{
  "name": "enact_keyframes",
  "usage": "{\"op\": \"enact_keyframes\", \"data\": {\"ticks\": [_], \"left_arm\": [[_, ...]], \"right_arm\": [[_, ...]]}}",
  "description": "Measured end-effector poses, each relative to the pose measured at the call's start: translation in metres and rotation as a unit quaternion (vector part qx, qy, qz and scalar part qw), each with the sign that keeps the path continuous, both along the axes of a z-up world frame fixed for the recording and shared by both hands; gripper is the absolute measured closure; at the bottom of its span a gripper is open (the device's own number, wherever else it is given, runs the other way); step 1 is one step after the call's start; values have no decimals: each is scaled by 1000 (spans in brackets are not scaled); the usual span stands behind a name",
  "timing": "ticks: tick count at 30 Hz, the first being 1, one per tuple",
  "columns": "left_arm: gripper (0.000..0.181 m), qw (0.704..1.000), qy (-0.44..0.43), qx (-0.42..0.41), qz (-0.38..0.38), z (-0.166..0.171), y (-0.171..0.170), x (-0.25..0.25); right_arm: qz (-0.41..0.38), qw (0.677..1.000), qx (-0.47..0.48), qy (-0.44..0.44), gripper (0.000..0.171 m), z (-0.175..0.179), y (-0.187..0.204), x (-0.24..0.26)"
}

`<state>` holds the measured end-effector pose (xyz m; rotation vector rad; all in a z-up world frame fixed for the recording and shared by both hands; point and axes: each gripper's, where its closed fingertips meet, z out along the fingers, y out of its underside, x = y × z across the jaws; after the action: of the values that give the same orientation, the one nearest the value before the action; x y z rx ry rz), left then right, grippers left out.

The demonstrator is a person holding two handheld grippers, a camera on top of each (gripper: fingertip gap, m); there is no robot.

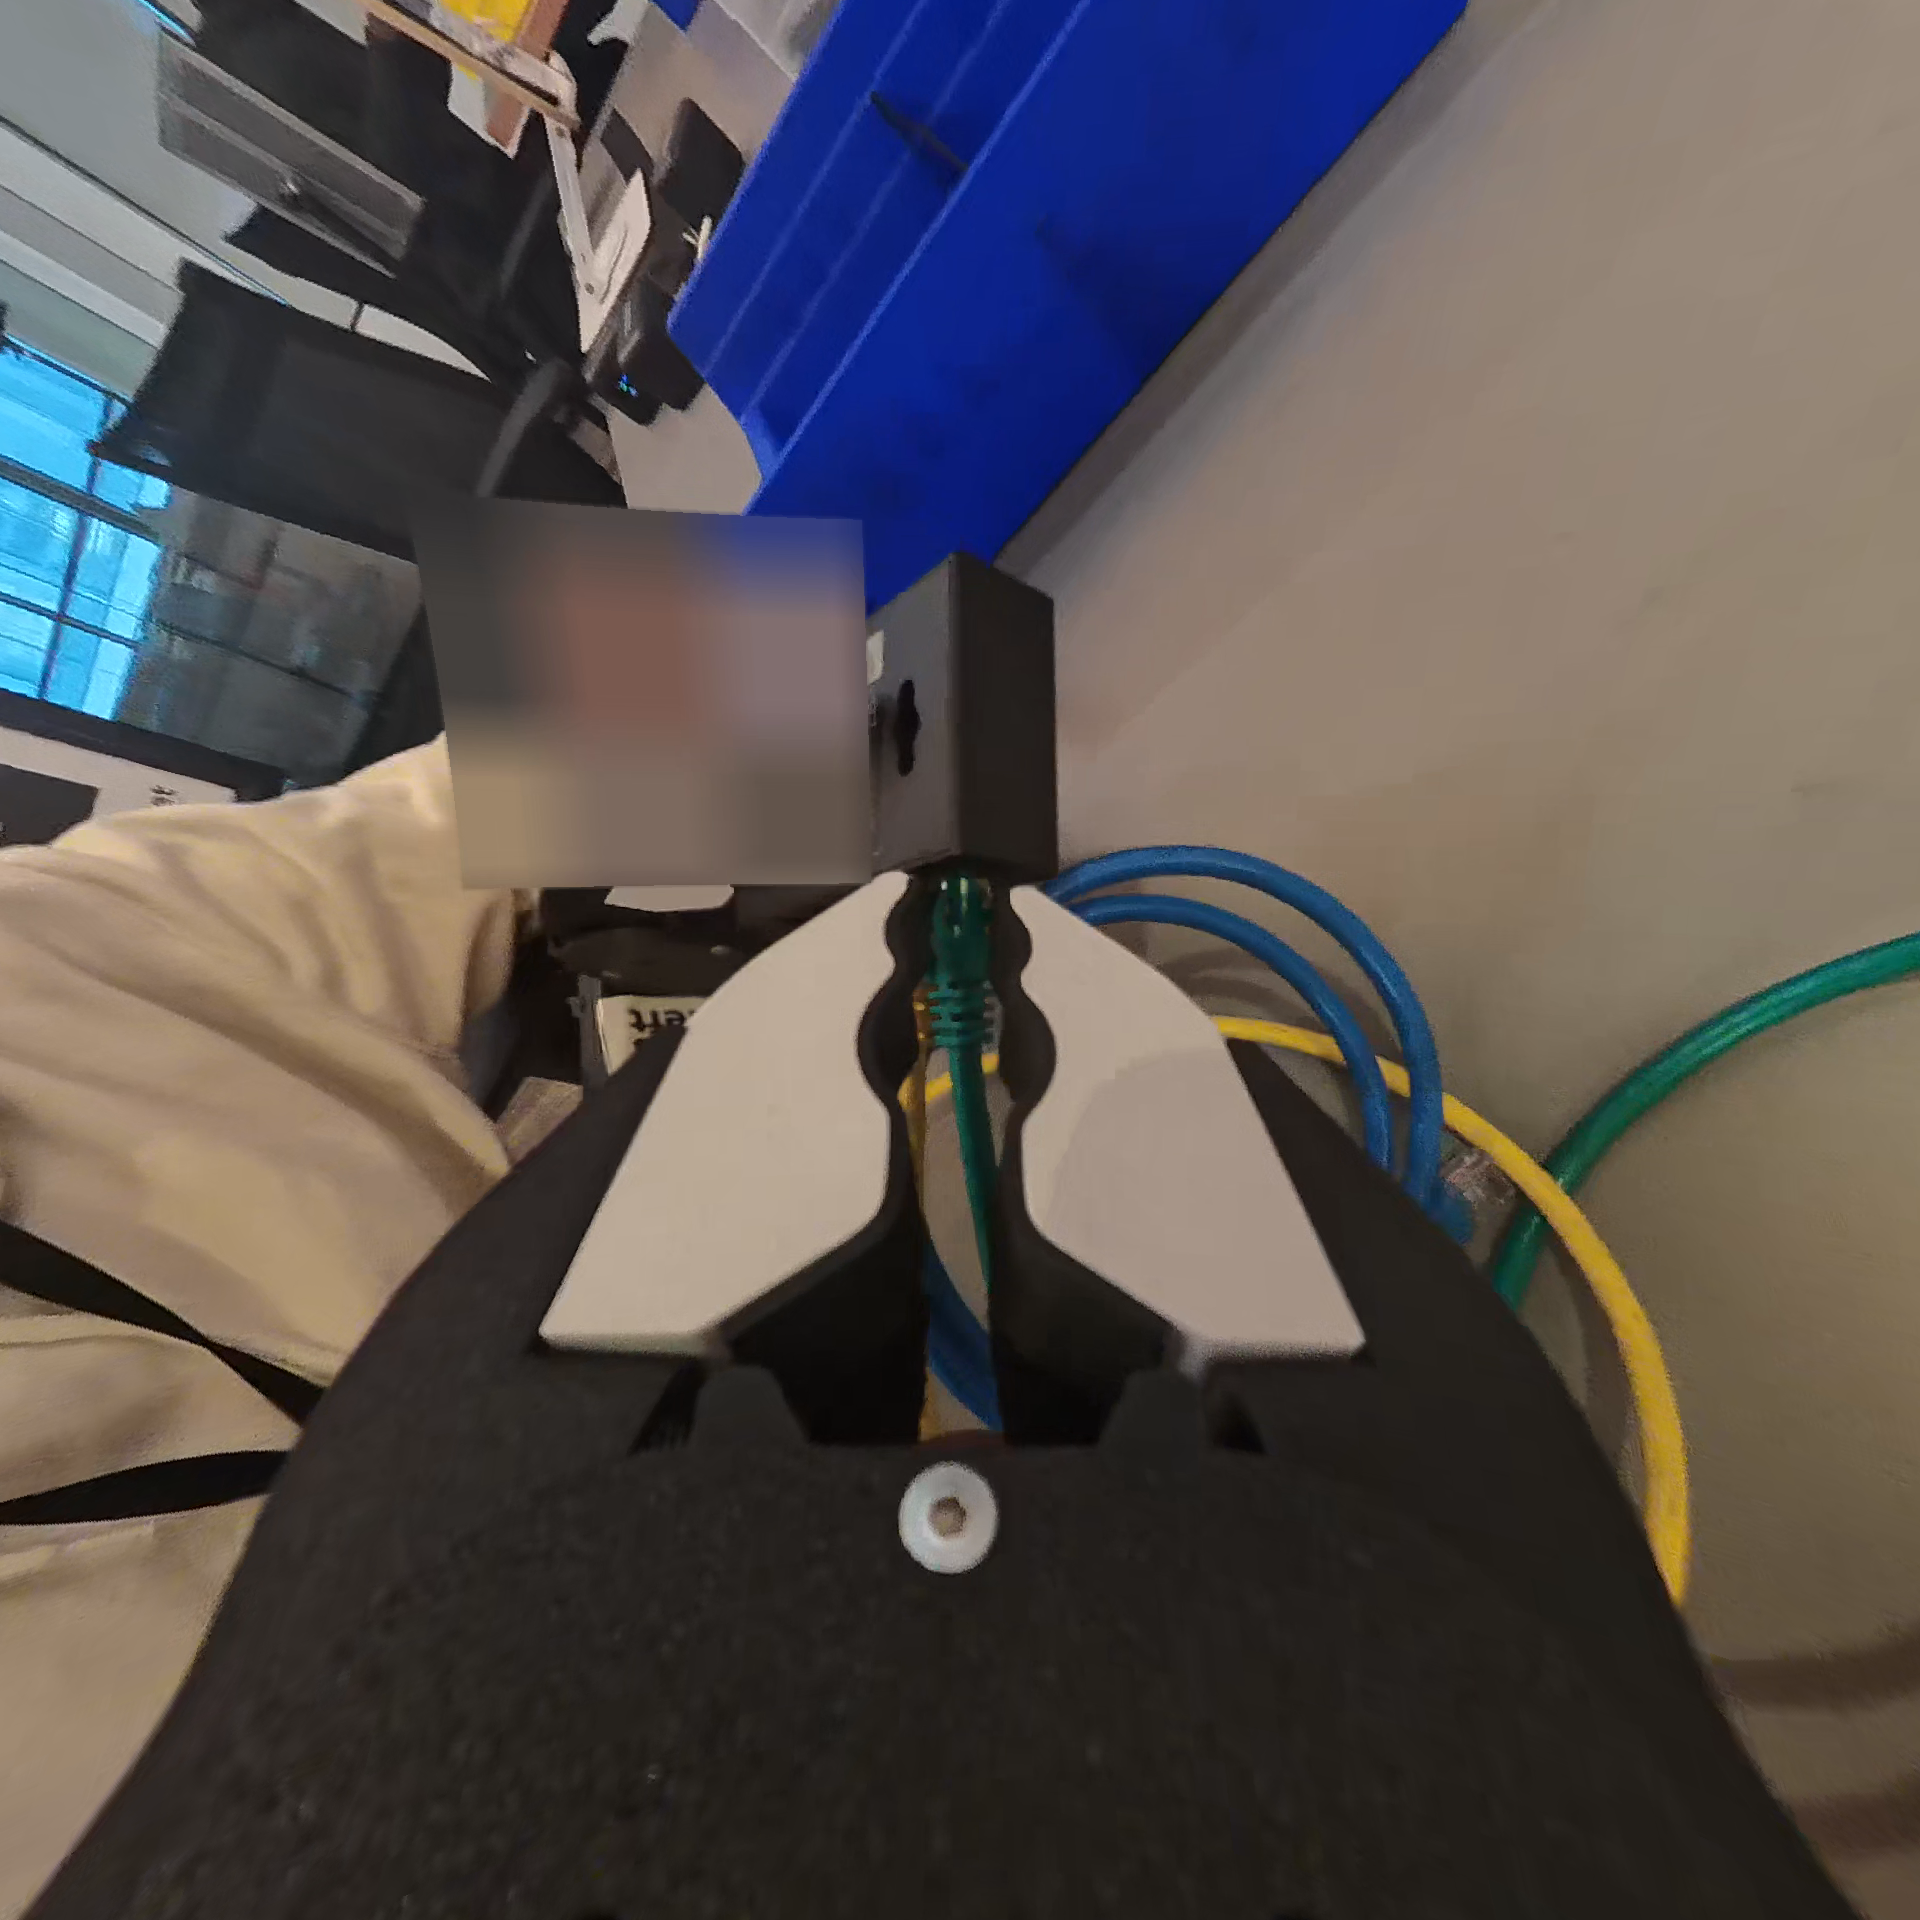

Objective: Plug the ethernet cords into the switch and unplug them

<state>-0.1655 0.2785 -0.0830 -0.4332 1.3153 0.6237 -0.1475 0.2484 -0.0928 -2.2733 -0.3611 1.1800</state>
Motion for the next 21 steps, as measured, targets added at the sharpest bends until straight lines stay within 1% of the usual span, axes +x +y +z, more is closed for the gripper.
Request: {"op": "enact_keyframes", "data": {"ticks": [2,4,6,8,10,11,12,16,17,20,21], "left_arm": [[151,1000,-6,0,-3,0,1,1],[151,1000,-13,7,-4,2,2,1],[151,1000,-18,9,-9,4,-2,1],[151,1000,-15,-4,-6,1,-1,1],[151,1000,-12,-13,-4,0,1,0],[151,1000,-11,-21,-2,-2,2,1],[151,1000,-11,-29,-1,-3,2,2],[151,999,-6,-45,4,-6,3,3],[151,999,-5,-48,6,-6,3,3],[152,999,-3,-47,12,-6,6,2],[152,999,-3,-46,13,-6,6,2]], "right_arm": [[-1,1000,15,-5,159,0,1,1],[-4,1000,18,10,158,4,3,0],[19,999,34,3,156,9,-1,2],[42,992,91,-81,152,6,-4,9],[63,968,156,-184,152,2,-7,18],[72,958,177,-212,153,1,-9,19],[78,951,192,-229,156,1,-11,19],[76,928,230,-282,158,0,-12,20],[78,923,238,-291,162,0,-13,19],[70,918,239,-308,164,0,-12,16],[68,918,235,-311,161,-1,-11,16]]}}
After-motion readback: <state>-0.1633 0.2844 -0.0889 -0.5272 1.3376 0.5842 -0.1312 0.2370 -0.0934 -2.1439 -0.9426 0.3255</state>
